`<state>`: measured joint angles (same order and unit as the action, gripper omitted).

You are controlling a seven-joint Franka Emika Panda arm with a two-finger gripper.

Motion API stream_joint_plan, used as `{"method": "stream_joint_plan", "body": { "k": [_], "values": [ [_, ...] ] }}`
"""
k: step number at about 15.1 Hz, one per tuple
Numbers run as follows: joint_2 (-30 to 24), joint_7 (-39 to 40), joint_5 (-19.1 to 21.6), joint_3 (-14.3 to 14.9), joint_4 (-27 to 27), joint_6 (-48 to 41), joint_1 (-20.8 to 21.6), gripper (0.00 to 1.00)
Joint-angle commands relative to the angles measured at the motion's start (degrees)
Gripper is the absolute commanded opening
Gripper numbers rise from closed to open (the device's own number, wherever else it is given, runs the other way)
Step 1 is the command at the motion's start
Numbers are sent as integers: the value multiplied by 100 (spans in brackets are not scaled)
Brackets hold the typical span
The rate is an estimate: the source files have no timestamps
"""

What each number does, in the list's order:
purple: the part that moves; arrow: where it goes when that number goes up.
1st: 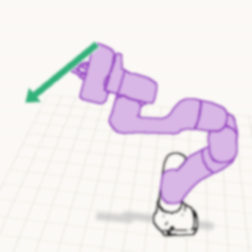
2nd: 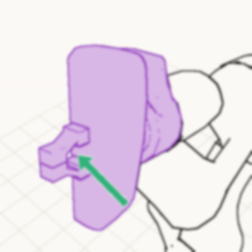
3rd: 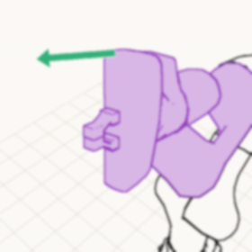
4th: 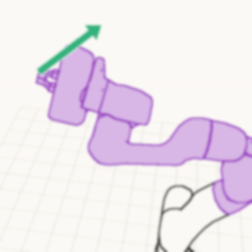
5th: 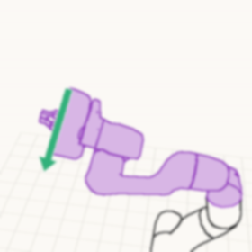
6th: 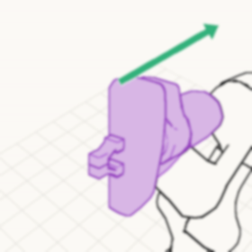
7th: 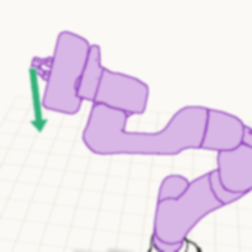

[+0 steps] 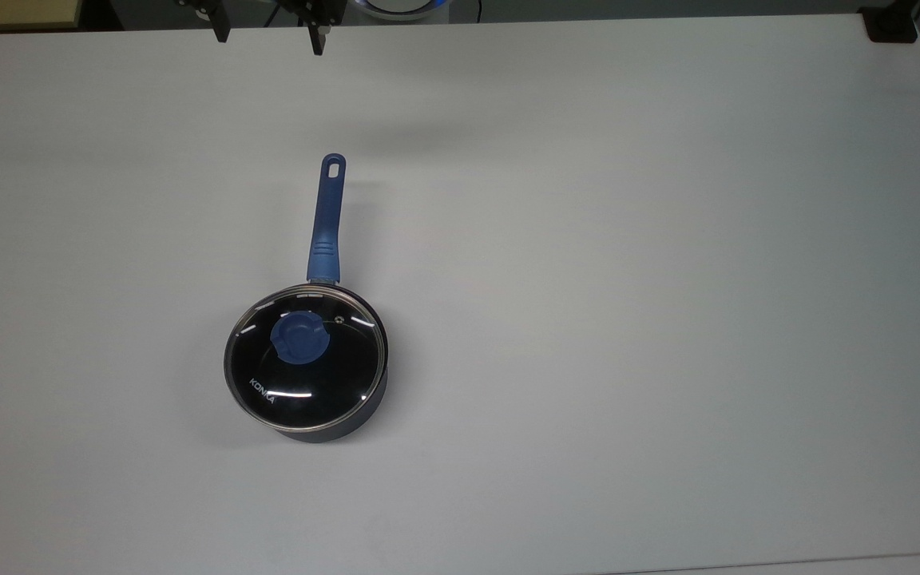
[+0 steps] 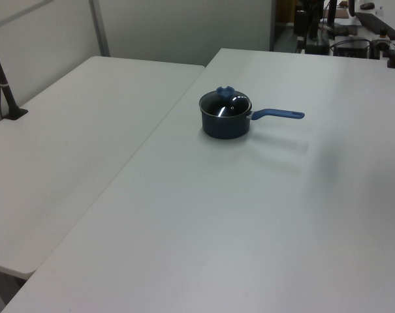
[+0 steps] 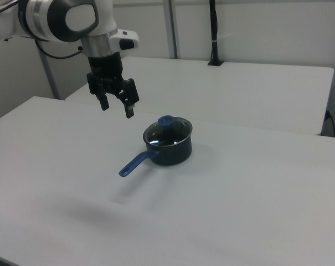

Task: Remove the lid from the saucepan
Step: 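Move the open gripper over the saucepan and lower it toward the blue lid knob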

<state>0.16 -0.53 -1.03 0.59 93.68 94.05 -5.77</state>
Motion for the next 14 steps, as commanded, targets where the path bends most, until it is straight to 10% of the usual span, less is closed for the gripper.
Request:
{"method": "stream_joint_plan", "body": {
  "k": [1,9,14],
  "values": [
    [-69,27,216,73,36,-107,15,100],
    [580,-667,437,73,-640,33,14,100],
    [1196,-1983,341,82,-773,1737,14,100]
  ]
}}
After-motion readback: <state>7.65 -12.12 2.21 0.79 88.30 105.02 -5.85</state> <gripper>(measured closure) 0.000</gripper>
